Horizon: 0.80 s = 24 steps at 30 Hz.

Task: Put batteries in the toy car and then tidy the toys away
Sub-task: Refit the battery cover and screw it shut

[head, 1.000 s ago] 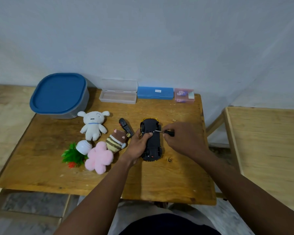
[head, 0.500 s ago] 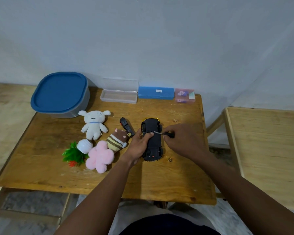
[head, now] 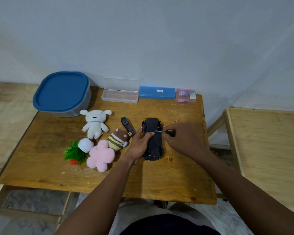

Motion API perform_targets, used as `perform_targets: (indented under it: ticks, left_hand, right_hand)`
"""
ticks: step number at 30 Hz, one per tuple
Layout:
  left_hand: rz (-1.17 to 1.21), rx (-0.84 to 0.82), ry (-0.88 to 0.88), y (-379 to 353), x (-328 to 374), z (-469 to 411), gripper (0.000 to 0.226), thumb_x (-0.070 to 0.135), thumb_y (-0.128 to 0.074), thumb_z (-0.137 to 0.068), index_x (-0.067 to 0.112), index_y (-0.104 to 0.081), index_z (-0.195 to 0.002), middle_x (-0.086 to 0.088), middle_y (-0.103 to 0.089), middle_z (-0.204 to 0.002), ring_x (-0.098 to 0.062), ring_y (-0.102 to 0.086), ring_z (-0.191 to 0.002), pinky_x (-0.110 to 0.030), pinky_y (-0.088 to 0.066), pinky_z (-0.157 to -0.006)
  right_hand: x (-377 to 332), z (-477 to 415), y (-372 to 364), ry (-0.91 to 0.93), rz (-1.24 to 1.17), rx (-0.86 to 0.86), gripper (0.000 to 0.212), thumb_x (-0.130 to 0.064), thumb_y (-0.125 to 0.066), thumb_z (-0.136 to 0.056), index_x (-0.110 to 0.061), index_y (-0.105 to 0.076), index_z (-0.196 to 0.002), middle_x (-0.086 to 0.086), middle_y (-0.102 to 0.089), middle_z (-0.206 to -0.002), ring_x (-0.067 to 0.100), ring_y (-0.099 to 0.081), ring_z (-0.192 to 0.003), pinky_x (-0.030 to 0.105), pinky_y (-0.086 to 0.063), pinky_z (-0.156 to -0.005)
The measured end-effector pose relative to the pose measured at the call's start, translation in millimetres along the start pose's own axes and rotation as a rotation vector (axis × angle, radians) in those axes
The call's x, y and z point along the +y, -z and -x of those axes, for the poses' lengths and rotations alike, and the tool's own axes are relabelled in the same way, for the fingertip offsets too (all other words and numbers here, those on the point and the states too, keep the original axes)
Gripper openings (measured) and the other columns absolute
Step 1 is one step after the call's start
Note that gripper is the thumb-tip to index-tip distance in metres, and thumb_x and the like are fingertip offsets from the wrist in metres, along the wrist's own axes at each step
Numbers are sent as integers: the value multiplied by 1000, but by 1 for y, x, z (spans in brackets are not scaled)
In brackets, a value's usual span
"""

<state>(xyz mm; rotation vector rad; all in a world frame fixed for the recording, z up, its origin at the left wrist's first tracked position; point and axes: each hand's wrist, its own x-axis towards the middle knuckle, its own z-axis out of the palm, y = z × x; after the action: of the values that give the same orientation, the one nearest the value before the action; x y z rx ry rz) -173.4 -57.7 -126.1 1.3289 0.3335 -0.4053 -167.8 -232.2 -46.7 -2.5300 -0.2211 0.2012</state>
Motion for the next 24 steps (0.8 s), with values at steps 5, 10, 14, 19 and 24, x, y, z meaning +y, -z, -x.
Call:
perform_targets:
  ticks: [5,10,14,19,24]
  left_hand:
    - [-1,5,-1,0,2,0,31,23,-59,-101,22,-58,-131,-12,-69,-122,-27,-71,-104,-41,-60,-77]
    - [-62,36,-89,-1,1,2,31,19,-60,-100,23,-59,-131,-8,-69,-122,-22,-72,-103,-39,-62,-80]
    - [-155,52,-195,-3,2,2,31,15,-61,-100,17,-57,-131,-8,-69,-118,-26,-70,-106,-45,-61,-86]
    - [-155,50,-229,-6,6,4,30,14,-60,-100,20,-58,-130,-5,-70,-117,-24,-70,-106,-40,-62,-84]
    - [-144,44,-222,-3,5,7,33,13,-60,-100,18,-56,-133,-9,-68,-120,-25,-70,-106,-39,-62,-83]
  right_hand:
    - [-1,-1,1,-8,14,-7,27,-27,-59,-86,-27,-77,-106,-8,-74,-90,8,-63,-70,34,-57,-68]
    - [-2,-1,3,2,53,-19,26,-28,-59,-88,-29,-76,-108,-9,-74,-91,5,-60,-66,27,-53,-65]
    - [-4,1,8,63,147,-7,25,-28,-59,-92,-29,-74,-112,-7,-72,-95,4,-50,-76,24,-40,-66]
    - [-6,2,12,90,200,17,25,-29,-58,-94,-32,-73,-114,-7,-59,-86,6,-47,-73,15,-25,-53]
    - [-8,6,8,98,277,29,27,-35,-55,-95,-38,-69,-118,-9,-50,-85,7,-45,-74,18,-21,-51]
